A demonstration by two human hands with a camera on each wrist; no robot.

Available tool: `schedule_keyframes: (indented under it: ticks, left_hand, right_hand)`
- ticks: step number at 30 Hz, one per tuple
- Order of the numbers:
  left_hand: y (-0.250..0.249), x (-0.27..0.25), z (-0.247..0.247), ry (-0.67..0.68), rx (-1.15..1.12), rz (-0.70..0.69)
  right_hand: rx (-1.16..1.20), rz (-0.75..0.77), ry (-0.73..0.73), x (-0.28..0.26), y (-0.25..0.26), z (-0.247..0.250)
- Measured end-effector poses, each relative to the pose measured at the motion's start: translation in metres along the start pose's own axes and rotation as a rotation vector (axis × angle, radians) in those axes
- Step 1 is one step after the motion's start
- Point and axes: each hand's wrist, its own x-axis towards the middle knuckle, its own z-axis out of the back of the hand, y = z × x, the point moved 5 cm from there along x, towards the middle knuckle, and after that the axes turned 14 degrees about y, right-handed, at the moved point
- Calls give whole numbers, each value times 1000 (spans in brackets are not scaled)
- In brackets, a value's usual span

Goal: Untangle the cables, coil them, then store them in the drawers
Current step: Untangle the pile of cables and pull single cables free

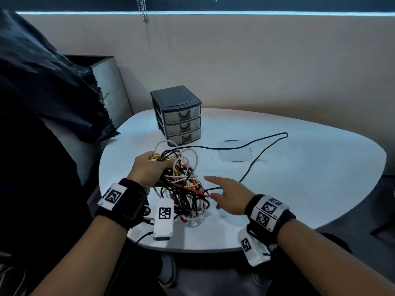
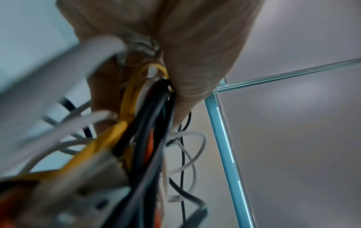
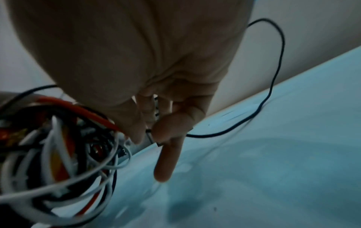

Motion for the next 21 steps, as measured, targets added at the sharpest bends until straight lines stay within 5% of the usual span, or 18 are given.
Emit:
schedule_keyframes:
  ticks: [3, 6, 14, 18, 21]
  left_hand:
    - [1, 0, 5, -10, 7, -14]
    - [1, 1, 17, -69, 69, -48]
    - [-3, 4, 15, -97, 124, -116]
    - [-14, 5, 11, -133, 232, -182]
    - [-23, 4, 8, -141, 275, -224]
  right_hand:
    - [-56, 21, -1, 1, 8, 8]
    - [32, -10, -201, -15, -9, 57]
    - [-29, -459, -635, -79, -95, 167]
    - [87, -509, -910, -110, -109, 197]
    - [-28, -581, -691, -110, -110, 195]
